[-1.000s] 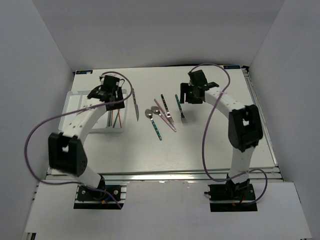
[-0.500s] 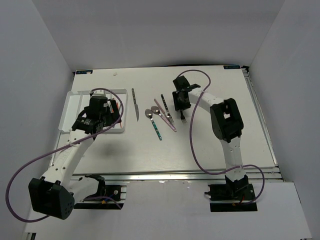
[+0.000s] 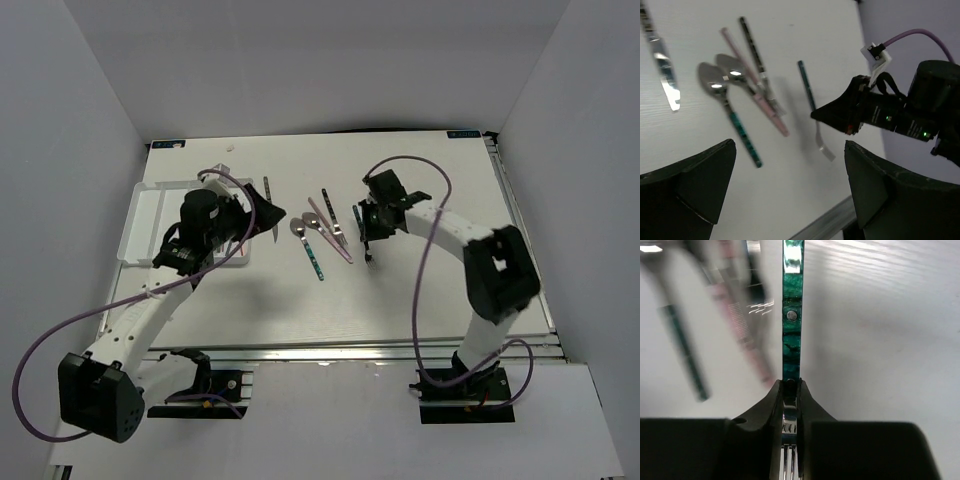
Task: Sort the eating utensils into containers
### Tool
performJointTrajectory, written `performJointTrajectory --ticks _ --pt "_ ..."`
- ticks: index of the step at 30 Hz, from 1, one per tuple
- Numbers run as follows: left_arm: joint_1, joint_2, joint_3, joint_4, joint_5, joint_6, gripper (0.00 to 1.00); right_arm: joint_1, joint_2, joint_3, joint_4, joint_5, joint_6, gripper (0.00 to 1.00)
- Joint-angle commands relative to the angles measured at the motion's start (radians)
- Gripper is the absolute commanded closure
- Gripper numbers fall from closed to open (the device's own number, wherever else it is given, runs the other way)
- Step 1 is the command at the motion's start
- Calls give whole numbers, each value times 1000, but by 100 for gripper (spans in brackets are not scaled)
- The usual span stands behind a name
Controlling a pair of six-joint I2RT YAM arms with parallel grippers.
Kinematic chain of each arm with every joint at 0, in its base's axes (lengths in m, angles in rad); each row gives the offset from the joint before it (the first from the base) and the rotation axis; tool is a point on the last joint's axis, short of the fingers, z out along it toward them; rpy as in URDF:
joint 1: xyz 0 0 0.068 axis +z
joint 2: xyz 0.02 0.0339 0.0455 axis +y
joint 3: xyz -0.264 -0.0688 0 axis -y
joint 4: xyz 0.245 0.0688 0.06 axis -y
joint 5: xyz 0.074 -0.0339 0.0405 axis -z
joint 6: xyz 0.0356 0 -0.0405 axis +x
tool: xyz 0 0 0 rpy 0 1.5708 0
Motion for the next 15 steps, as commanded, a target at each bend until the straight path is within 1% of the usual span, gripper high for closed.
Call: performJointTrajectory --ticks 1,2,3,4,5,9,12,13,15 --pt "-77 30 0 304 87 -196 2 73 -251 -77 199 -165 96 100" --pt "-97 52 11 312 40 -214 2 90 -279 -116 227 -204 107 100" --pt "-138 96 50 264 -32 -212 2 125 -322 -145 244 -207 127 100" --pt "-157 97 73 263 -32 -210 2 142 -342 -145 244 -203 141 100" --pt "-171 138 95 207 -95 -210 2 156 -362 -174 276 -210 153 100" --pt "-205 195 117 219 -112 -245 5 209 -426 -197 322 -259 202 100" --pt "-218 213 124 214 -117 -248 12 231 -454 -184 353 -301 224 100" --pt "-221 215 121 219 -114 -248 15 240 -451 -171 349 -308 225 100" --pt "-223 221 120 225 -106 -247 39 260 -442 -145 339 -316 221 100"
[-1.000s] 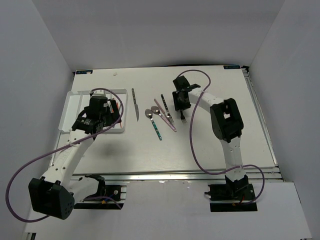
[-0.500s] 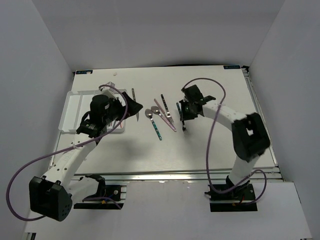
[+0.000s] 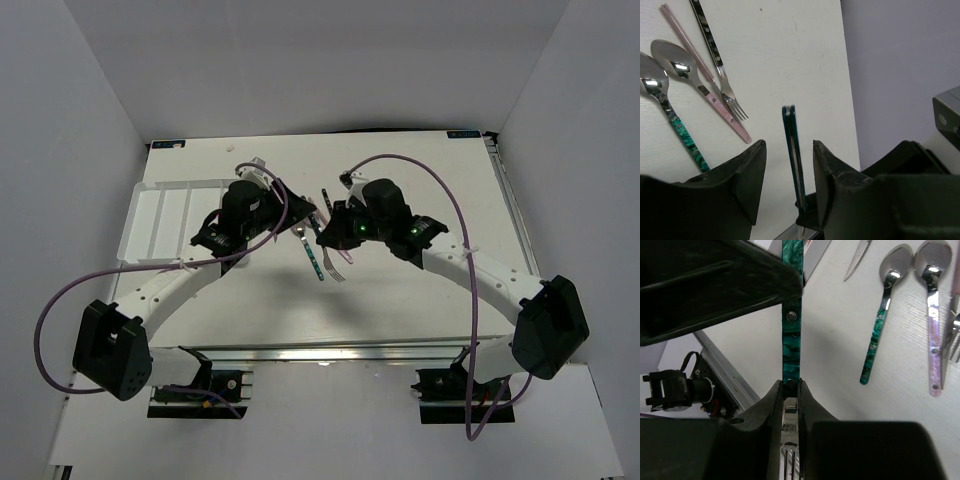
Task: Sort the eating utensils into containers
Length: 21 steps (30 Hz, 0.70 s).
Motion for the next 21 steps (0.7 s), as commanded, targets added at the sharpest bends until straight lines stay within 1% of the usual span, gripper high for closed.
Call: performJointTrajectory --ticks 1,2,3,4,5,6,7,8,9,10,11,12,13,14,15,16,17,20,21 --pt "-8 -10 35 19 -16 -4 52 29 -9 55 69 -51 27 100" --pt "-8 -5 45 -5 -19 2 63 32 -9 58 73 -46 30 100" --pt "-8 -1 48 -15 -22 7 81 33 -9 58 80 -44 39 100" --pt "-8 7 52 -27 -30 12 85 33 -8 58 89 -41 40 100" --pt "-8 9 61 -48 -33 22 88 33 -9 60 90 -40 42 100" --pt "-6 13 70 -61 -42 34 93 33 -9 60 96 -44 43 100" --pt "-5 24 85 -82 -75 51 97 33 -11 57 101 -52 43 97" --pt "0 36 123 -134 -91 91 100 32 -12 48 113 -57 45 92" --pt "18 48 145 -159 -97 111 100 30 -15 43 118 -57 45 71" --pt "35 73 165 -205 -94 160 100 26 -23 37 121 -55 45 55" --pt "56 84 211 -236 -97 192 100 9 -28 26 113 -51 45 36" --pt "117 96 237 -271 -106 227 100 -5 -46 20 97 -44 43 11" --pt "157 113 274 -385 -126 314 100 -23 -58 14 77 -23 42 11" --pt "193 165 316 -456 -257 361 100 -58 -75 -6 40 -11 37 11" --pt "249 199 414 -522 -346 402 100 -75 -93 -18 26 -2 30 11" --pt "270 234 465 -588 -438 441 100 -91 -130 -29 11 11 20 11" --pt "285 302 510 -681 -579 485 100 -117 -147 -40 0 29 1 11" --pt "333 386 657 -759 -712 557 100 -152 -202 -77 -42 32 -38 11" --pt "352 450 698 -779 -770 574 100 -158 -212 -87 -52 34 -47 11"
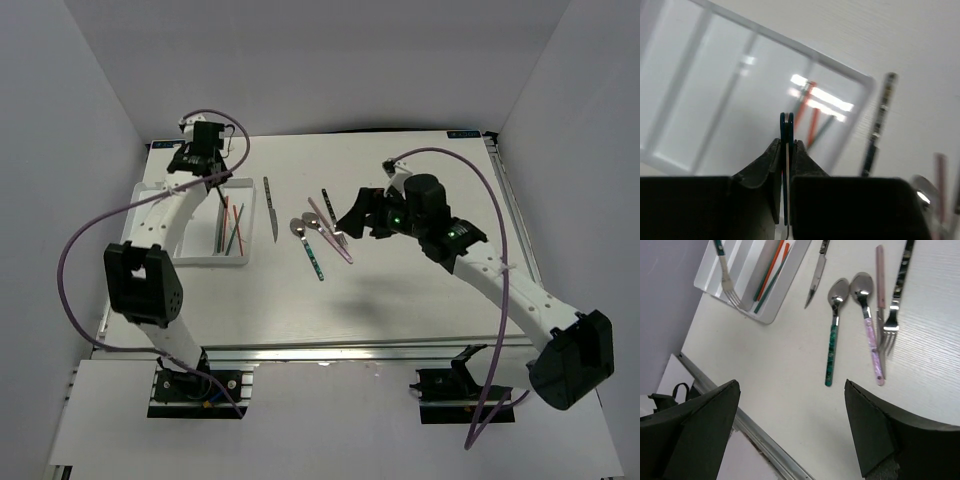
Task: Sort the eating utensils into containers
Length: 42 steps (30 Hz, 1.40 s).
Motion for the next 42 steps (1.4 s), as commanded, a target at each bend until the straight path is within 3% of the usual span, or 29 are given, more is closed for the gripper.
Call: performJointTrajectory --ticks 1,6,8,13,24,26,30,33,37,40,41,42 --pt "28 90 195 -235 -290 165 100 -13 -63 -26 -62 24 -63 11" --pt "57 320 452 -368 -491 253 100 -28 -107 -67 -105 33 -106 11" --pt "73 395 498 -363 -485 278 100 -33 -120 -92 -105 25 -112 11" --pt "114 457 466 -299 -483 290 100 -38 -137 -112 -110 15 -121 11" --pt "122 454 362 -168 -338 302 99 -38 -129 -118 -79 7 -101 11" --pt "123 452 334 -147 -315 301 94 -38 -120 -118 -76 7 -101 11" --pt "122 445 299 -135 -318 295 63 -38 -92 -113 -74 10 -103 11" --pt "122 409 278 -119 -299 285 48 -38 -78 -110 -70 13 -103 11" --pt "110 314 253 -106 -266 262 28 -38 -32 -96 -45 25 -112 11" --pt "101 199 216 -101 -270 239 22 -38 75 -34 -53 64 -130 11" --pt "97 122 177 -90 -266 233 5 -38 148 21 -73 81 -138 11" --pt "97 80 150 -90 -261 226 4 -38 187 52 -85 102 -146 11"
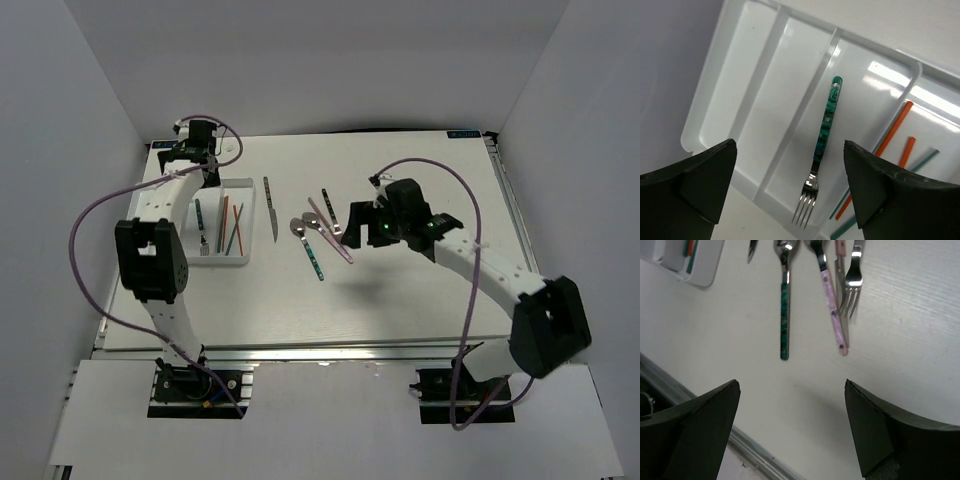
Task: Sort the eating utensils into containers
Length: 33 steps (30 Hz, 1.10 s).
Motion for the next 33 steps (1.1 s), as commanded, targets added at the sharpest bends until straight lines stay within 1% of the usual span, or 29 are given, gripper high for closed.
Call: performJointTrajectory --ticks 1,2,3,4,5,6,7,8,9,10,12,13,15,16,17,19,20,23,25,26,29,31,32,33 --pt "-13 -269 -66 44 9 -55 2 -6 136 134 8 106 -40 11" --pt "-15 -314 -90 43 20 -71 2 -6 173 160 8 132 -49 11" --pt "-13 -411 -156 41 32 -83 2 -4 243 215 11 147 -56 12" --pt "-15 -464 -197 53 48 -103 2 -4 277 246 10 173 -67 14" --pt "-16 -522 -246 67 83 -106 2 -4 357 281 3 177 -82 15" --pt "-16 -638 -299 84 97 -109 2 -3 400 362 -12 209 -90 21" --pt "-16 -700 -417 131 108 -115 2 -1 437 404 -39 220 -99 25" --pt "-16 -758 -481 162 121 -116 2 2 475 442 -47 227 -110 29" --pt "-18 -815 -541 188 138 -111 2 5 547 479 -53 241 -124 34" --pt "-19 -913 -663 255 135 -111 2 11 579 552 -70 261 -132 36" --pt "-19 -1005 -751 302 114 -114 2 19 672 628 -92 292 -145 40" --pt "-19 -1018 -771 296 106 -117 2 25 699 698 -113 310 -153 42" --pt "-19 -1030 -791 277 103 -123 2 31 784 766 -135 338 -168 46" --pt "-19 -1041 -796 279 118 -125 2 33 813 839 -151 355 -175 48" --pt "-18 -1044 -810 282 131 -129 2 34 869 875 -185 358 -178 50" --pt "-19 -1049 -821 284 169 -131 2 34 919 935 -208 355 -190 53" --pt "-19 -1047 -825 284 174 -132 2 36 961 984 -219 356 -191 54" --pt "-18 -1040 -825 276 184 -132 2 36 1029 1042 -263 353 -190 55" --pt "-19 -1038 -822 277 192 -132 2 36 1051 1050 -276 373 -187 56" --pt "-19 -1038 -822 277 200 -134 2 37 1061 1047 -283 385 -175 62" --pt "-19 -1038 -824 280 226 -134 2 34 1045 987 -277 424 -161 71" --pt "-18 -1032 -821 287 250 -135 2 36 1031 937 -268 436 -159 80" --pt "-19 -1027 -819 290 297 -139 2 34 1013 921 -265 435 -162 96" --pt "-19 -1009 -816 294 333 -143 2 34 999 889 -259 434 -164 100"
